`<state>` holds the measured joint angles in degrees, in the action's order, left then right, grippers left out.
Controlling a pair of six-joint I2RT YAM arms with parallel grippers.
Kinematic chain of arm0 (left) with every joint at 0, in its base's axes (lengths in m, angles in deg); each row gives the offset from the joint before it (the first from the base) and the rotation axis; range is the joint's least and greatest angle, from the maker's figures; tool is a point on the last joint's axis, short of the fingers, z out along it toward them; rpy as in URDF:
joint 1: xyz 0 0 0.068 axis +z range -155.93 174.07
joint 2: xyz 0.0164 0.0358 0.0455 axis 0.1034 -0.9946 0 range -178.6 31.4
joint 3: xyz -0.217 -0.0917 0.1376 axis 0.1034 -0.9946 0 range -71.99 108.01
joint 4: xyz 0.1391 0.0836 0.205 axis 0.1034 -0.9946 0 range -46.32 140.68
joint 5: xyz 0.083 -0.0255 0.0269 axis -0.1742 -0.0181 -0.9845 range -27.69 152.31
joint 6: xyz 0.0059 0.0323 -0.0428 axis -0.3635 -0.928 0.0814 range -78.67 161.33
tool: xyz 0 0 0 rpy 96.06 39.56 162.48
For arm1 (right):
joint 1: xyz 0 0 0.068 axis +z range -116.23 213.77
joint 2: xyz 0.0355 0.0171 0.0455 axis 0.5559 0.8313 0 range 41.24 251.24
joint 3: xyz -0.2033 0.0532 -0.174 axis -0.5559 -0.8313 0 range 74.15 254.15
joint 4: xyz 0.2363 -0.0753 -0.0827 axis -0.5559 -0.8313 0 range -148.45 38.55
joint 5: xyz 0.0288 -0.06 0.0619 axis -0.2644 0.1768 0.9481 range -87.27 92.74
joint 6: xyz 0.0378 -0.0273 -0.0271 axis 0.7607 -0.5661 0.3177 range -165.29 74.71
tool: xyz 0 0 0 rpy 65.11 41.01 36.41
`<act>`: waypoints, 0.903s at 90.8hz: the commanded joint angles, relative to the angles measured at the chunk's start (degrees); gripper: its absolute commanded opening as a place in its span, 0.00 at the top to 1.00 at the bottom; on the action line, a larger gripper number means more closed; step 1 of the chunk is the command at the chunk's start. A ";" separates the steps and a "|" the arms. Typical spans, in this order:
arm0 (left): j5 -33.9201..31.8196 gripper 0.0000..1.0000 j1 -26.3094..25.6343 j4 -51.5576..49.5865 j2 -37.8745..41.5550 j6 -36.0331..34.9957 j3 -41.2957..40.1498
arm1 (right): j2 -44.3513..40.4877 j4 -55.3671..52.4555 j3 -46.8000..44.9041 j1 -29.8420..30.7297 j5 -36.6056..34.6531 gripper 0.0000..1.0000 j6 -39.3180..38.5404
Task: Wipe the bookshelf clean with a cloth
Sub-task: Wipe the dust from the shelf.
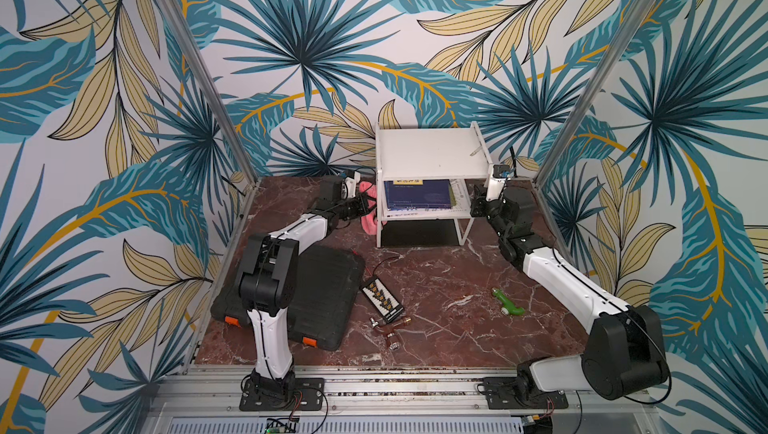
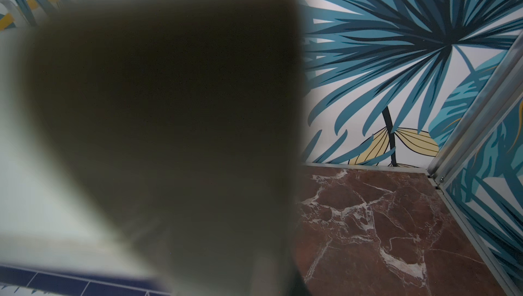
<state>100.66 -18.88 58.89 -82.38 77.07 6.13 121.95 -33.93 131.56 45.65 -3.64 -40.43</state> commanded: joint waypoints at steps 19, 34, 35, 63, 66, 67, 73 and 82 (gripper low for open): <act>0.52 1.00 2.21 -12.07 -12.06 -4.98 13.42 | 3.23 -2.60 -0.52 -0.03 2.92 0.98 6.39; -0.43 1.00 3.52 -10.56 -12.31 -3.62 23.86 | 1.91 -2.40 -0.46 -0.15 2.84 1.00 6.18; -0.71 1.00 3.53 -10.04 -12.51 -3.29 24.28 | 1.86 -2.45 -0.41 -0.17 2.85 1.00 6.19; -4.22 1.00 0.98 2.39 -11.45 -1.49 12.76 | 2.70 -2.67 0.64 -0.11 3.58 1.00 7.05; -4.71 1.00 0.38 1.57 -12.46 -2.91 11.30 | 2.78 -2.73 0.42 -0.11 3.34 1.00 6.85; -4.52 1.00 0.25 0.99 -13.15 -3.25 11.15 | 2.83 -2.79 0.33 -0.11 3.32 1.00 6.80; -0.60 1.00 -0.33 -0.49 -16.66 -3.61 11.20 | 2.95 -3.25 0.06 -0.11 3.49 1.00 6.27; 1.45 1.00 -0.88 -0.31 -16.57 -4.43 8.32 | 2.75 -4.20 0.09 -0.17 3.94 1.00 5.71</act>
<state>99.41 -18.75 56.48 -98.59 74.93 17.45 122.58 -34.18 132.24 45.61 -2.74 -41.74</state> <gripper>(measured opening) 0.108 0.158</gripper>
